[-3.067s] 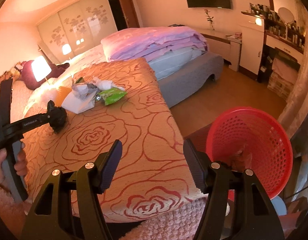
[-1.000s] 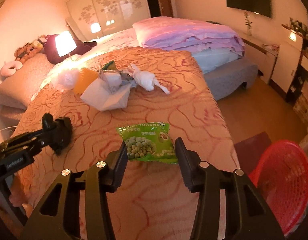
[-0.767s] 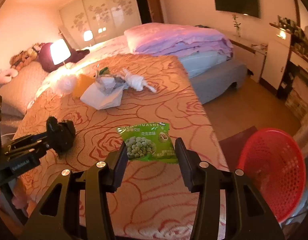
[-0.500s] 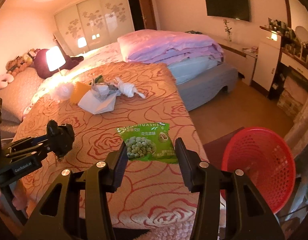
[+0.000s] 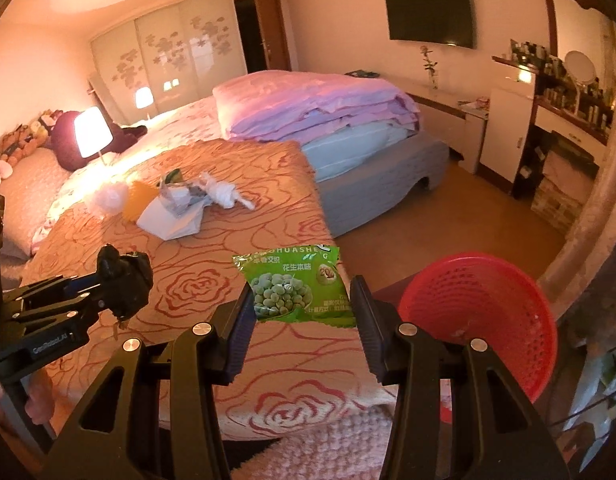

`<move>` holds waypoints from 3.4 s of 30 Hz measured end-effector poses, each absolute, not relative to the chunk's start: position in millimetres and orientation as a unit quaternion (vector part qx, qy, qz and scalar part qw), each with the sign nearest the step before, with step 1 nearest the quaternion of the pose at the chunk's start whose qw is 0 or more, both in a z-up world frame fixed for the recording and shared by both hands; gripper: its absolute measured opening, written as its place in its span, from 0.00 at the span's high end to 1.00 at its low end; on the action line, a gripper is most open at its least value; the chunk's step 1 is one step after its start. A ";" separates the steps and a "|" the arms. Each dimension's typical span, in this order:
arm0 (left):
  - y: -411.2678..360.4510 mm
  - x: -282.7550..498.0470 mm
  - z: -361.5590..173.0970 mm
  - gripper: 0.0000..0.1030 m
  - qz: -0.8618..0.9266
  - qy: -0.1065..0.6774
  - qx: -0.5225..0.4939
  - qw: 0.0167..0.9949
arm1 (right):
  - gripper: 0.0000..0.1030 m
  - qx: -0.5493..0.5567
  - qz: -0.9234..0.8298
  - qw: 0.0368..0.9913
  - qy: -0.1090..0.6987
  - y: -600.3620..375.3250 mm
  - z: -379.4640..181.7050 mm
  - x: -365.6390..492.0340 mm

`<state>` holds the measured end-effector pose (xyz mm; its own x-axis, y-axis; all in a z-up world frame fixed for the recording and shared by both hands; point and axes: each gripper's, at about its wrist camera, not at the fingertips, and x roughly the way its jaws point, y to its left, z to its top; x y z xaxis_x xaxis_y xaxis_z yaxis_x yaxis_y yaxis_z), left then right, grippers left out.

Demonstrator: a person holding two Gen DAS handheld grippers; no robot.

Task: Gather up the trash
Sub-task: 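Carry the black bag and green packet over the red basket with both tools, then open both tools to drop the black bag and green packet into the basket, then move both open tools back over the trash on the bed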

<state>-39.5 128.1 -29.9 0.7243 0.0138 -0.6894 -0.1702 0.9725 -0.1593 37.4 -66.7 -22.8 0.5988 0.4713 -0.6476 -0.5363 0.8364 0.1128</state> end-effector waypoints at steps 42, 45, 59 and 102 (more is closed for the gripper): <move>-23.3 73.3 -34.0 0.69 -0.102 0.410 -0.010 0.907 | 0.56 0.043 0.118 0.927 0.352 -212.3 -24.2 73.8; -32.2 82.0 -42.2 0.69 -0.113 0.420 -0.006 0.900 | 0.56 0.051 0.111 0.923 0.364 -217.0 -31.6 78.7; -62.7 102.9 -78.3 0.69 -0.142 0.456 0.020 0.878 | 0.55 0.070 0.092 0.903 0.414 -227.4 -63.2 100.2; -8.6 77.1 -57.0 0.34 -0.086 0.429 -0.025 0.899 | 0.38 0.062 0.109 0.905 0.406 -214.0 -60.6 92.0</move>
<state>77.1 -8.6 -57.0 0.6175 -0.1760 -0.7666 0.1329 0.9840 -0.1188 92.0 -214.0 -60.6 0.6470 0.2474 -0.7212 -0.1472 0.9686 0.2002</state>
